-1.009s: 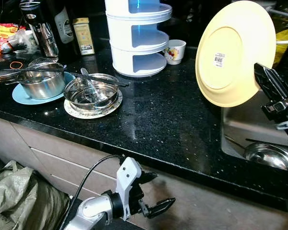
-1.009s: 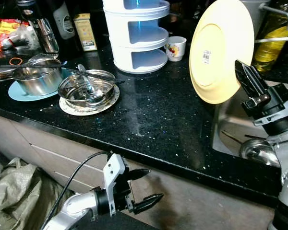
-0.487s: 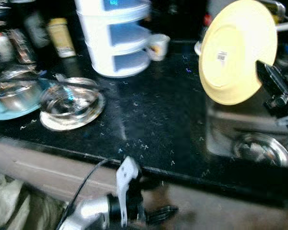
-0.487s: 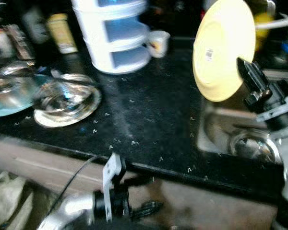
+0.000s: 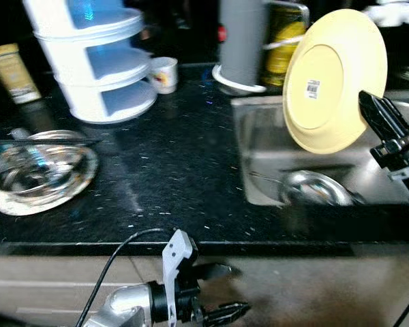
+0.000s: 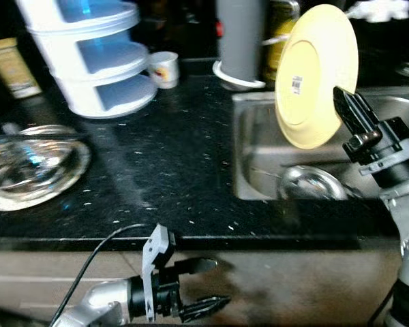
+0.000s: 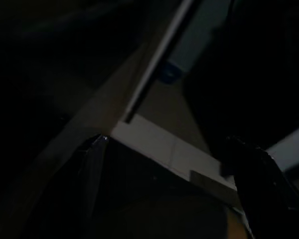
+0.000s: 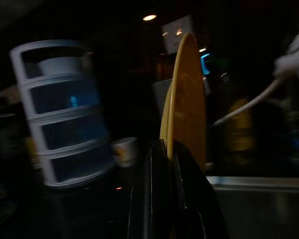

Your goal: Kitchen organization

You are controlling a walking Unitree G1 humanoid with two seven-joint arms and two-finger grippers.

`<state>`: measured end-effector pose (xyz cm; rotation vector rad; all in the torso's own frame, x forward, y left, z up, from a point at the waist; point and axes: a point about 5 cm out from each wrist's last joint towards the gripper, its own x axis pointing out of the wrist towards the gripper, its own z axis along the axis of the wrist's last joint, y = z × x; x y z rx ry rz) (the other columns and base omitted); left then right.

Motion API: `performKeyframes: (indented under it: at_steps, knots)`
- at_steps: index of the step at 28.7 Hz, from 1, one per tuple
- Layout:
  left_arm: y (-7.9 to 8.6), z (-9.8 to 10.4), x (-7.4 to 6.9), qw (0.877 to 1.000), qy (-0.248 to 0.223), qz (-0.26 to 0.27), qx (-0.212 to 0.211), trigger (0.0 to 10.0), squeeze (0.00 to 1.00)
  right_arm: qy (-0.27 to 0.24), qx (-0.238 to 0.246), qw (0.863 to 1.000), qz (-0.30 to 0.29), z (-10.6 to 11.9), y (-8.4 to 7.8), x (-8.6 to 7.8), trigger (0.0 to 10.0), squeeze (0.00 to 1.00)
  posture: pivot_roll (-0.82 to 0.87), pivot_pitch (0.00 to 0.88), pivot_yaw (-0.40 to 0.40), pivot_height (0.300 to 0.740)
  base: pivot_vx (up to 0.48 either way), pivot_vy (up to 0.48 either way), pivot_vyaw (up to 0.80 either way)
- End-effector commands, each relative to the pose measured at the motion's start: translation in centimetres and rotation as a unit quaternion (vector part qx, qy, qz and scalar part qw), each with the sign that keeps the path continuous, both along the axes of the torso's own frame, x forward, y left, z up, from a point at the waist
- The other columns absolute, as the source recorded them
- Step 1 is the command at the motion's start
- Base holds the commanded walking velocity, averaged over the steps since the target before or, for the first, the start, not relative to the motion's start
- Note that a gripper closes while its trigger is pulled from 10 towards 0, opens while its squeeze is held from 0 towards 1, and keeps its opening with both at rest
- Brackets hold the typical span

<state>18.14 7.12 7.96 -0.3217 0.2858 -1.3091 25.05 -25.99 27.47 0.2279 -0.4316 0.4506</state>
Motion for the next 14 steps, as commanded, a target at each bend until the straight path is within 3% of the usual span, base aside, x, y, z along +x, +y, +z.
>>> performKeyframes:
  at_steps: [1, 8, 11, 14]
  knots:
    - [0.2, -0.1, -0.1, 1.000, 0.007, 0.006, 0.003, 10.0, 0.00, -0.005, -0.003, 1.000, 0.005, 0.1, 0.4, 0.0, 10.0, 0.00, 0.02, 0.000, 0.017, 0.740, 0.000, 0.000, -0.80]
    - [0.4, -0.1, 0.5, 0.999, -0.004, 0.033, 0.007, 10.0, 0.00, 0.014, -0.035, 0.999, -0.017, -0.4, 0.3, 0.6, 10.0, 0.00, 0.03, 0.000, 0.012, 0.740, 0.000, 0.000, -0.80]
    - [0.2, 0.1, 0.8, 0.999, -0.018, 0.049, 0.011, 10.0, 0.00, 0.029, -0.055, 0.998, -0.030, -0.8, 0.4, 1.0, 10.0, 0.00, 0.02, 0.000, 0.011, 0.740, 0.000, 0.000, -0.31]
    - [-0.1, 0.8, 1.8, 0.993, -0.051, 0.101, 0.016, 10.0, 0.00, 0.039, -0.083, 0.995, -0.036, -1.3, 0.7, 1.4, 10.0, 0.00, 0.03, 0.000, 0.010, 0.740, 0.000, 0.000, 0.00]
